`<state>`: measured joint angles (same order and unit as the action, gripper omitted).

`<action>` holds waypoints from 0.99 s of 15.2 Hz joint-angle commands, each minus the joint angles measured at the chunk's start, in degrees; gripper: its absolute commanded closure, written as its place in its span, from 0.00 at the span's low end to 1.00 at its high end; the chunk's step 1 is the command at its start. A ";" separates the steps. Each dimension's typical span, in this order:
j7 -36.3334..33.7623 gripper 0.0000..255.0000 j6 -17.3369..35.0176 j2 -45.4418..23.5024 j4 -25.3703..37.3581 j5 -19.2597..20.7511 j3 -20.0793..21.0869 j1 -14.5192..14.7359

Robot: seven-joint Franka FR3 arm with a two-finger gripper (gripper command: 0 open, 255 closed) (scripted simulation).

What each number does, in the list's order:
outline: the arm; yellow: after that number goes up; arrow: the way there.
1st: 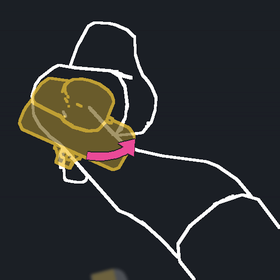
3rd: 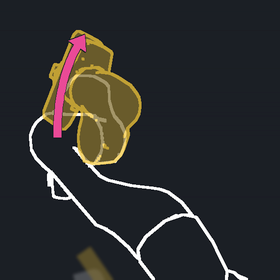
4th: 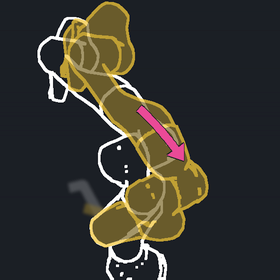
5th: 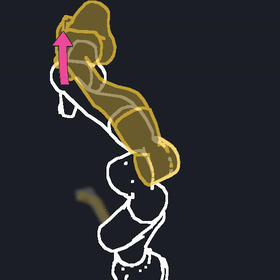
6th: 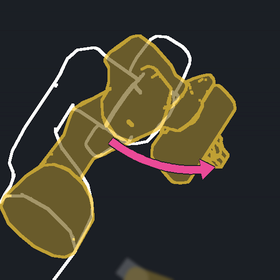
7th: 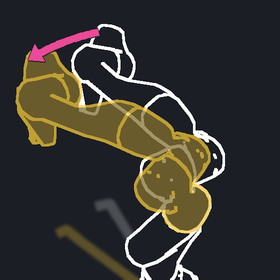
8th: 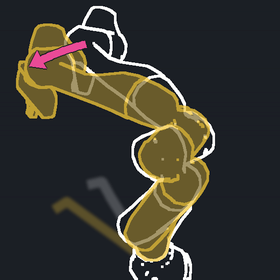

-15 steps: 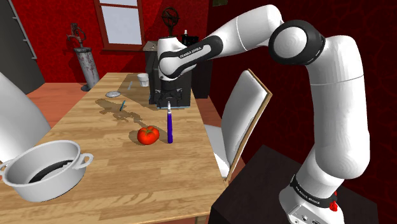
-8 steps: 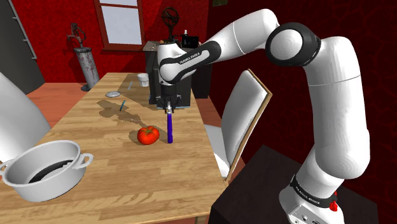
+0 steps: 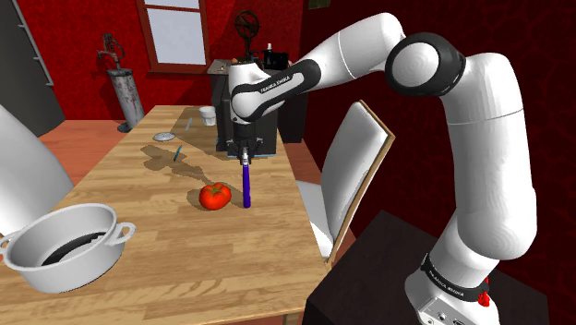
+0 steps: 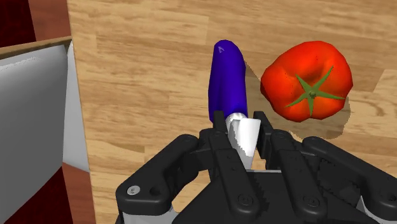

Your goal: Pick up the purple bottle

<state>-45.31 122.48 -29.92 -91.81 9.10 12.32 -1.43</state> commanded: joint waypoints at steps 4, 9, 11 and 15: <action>0.30 1.00 -2.48 1.23 1.22 -0.39 0.21 -0.09; 0.64 1.00 -5.66 2.58 3.08 -0.82 0.43 -0.15; 0.78 1.00 -6.96 3.05 3.93 -0.97 0.50 -0.16; 1.02 1.00 -9.63 3.87 5.81 -1.25 0.64 -0.15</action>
<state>-44.36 113.51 -26.09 -86.62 7.90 12.94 -1.60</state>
